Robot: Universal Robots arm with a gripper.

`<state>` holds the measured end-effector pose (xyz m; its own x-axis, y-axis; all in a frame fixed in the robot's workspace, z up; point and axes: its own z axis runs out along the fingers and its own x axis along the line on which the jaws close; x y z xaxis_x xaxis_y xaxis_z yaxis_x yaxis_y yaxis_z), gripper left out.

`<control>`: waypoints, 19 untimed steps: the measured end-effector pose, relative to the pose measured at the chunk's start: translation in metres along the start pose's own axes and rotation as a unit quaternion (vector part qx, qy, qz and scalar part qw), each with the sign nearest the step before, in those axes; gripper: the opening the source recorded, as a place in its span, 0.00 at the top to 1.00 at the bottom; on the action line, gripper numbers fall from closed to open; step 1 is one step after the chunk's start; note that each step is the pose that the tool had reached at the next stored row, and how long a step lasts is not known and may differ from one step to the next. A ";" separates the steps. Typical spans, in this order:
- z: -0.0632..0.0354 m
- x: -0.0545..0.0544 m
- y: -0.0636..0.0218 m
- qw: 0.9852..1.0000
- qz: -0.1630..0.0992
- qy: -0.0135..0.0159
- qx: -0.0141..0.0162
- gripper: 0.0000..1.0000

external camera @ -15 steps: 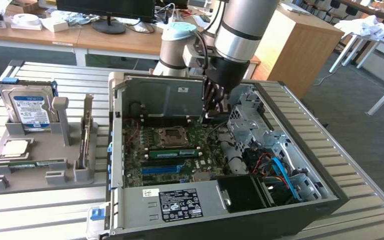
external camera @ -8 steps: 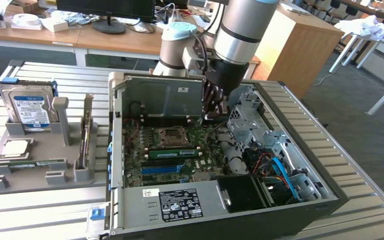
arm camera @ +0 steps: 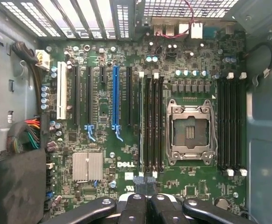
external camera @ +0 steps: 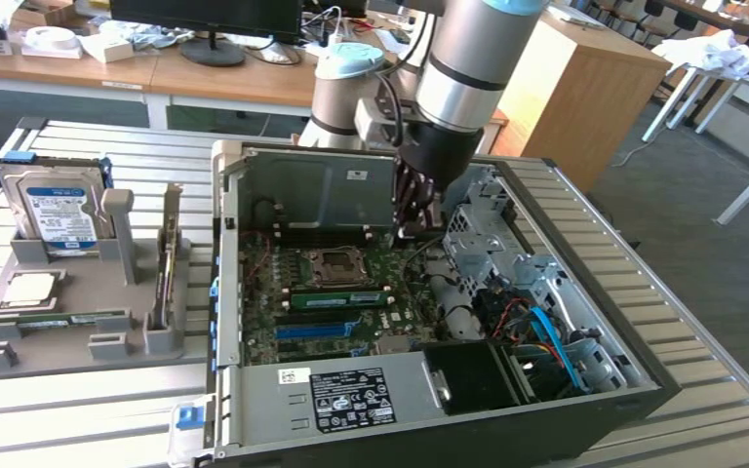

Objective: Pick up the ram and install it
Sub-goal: 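Press down the ram until it locks into place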

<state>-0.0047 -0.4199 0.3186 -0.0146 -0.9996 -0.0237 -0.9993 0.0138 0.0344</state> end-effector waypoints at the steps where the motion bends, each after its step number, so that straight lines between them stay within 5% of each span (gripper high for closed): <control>1: 0.0008 0.000 0.0000 1.000 0.000 0.000 0.000 0.90; 19: 0.0163 0.001 -0.0006 1.000 0.000 -0.001 0.000 0.90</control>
<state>-0.0046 -0.4208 0.3022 -0.0147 -0.9996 -0.0250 -0.9993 0.0138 0.0345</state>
